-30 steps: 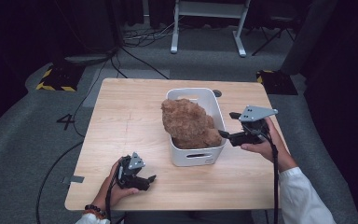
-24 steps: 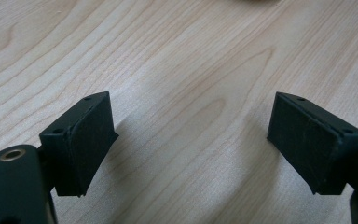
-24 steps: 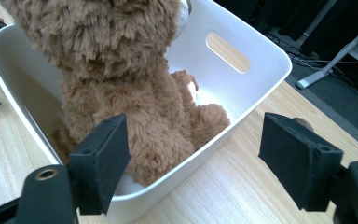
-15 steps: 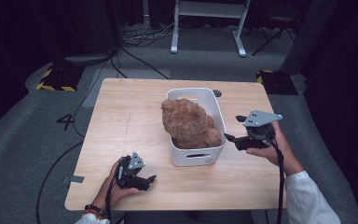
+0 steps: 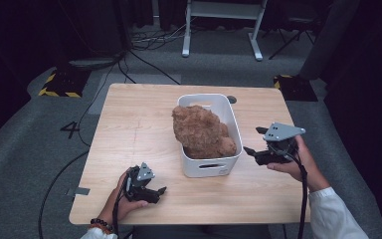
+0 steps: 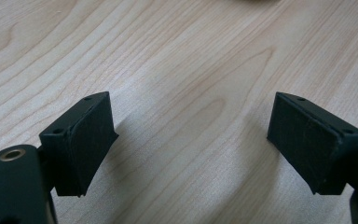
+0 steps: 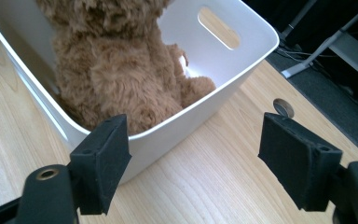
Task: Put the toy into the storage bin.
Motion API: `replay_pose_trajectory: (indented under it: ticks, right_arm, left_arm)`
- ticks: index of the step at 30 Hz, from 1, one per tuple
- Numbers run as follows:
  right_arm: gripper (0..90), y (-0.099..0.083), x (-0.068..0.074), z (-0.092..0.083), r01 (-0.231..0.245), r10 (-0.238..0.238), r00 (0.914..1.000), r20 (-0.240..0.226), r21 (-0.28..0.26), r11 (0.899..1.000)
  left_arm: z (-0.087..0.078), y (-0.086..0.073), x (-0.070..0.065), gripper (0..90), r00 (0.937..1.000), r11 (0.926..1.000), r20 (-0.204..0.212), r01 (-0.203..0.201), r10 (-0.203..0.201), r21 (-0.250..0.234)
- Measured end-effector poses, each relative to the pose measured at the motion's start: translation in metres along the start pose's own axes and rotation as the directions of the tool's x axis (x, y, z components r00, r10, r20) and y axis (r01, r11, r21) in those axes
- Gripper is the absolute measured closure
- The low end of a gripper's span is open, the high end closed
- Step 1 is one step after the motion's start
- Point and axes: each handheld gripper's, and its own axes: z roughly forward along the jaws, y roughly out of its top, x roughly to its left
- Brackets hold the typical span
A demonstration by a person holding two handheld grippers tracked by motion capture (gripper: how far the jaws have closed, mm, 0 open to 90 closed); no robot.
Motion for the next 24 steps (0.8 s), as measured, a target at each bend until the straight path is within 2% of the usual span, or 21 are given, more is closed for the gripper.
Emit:
replay_pose_trajectory:
  ticks: [9, 15, 24]
  right_arm:
    - [23.8, -0.010, 0.003, -0.001, -0.002, 0.002, 1.0000, 0.005, 0.026, 1.000]
    - [23.7, -0.019, 0.004, -0.003, 0.013, -0.015, 0.9995, 0.028, 0.054, 0.998]
    - [23.4, -0.032, 0.006, 0.003, 0.008, -0.012, 0.9990, 0.042, 0.090, 0.996]
  left_arm:
    - [0.000, 0.000, 0.000, 14.8, 1.0000, 1.0000, 0.000, 0.002, -0.002, 0.002]
    - [0.000, 0.000, 0.000, 14.8, 1.0000, 1.0000, -0.001, 0.002, -0.002, -0.001]
    - [0.000, 0.000, 0.000, 14.8, 1.0000, 1.0000, -0.001, 0.000, 0.000, -0.002]
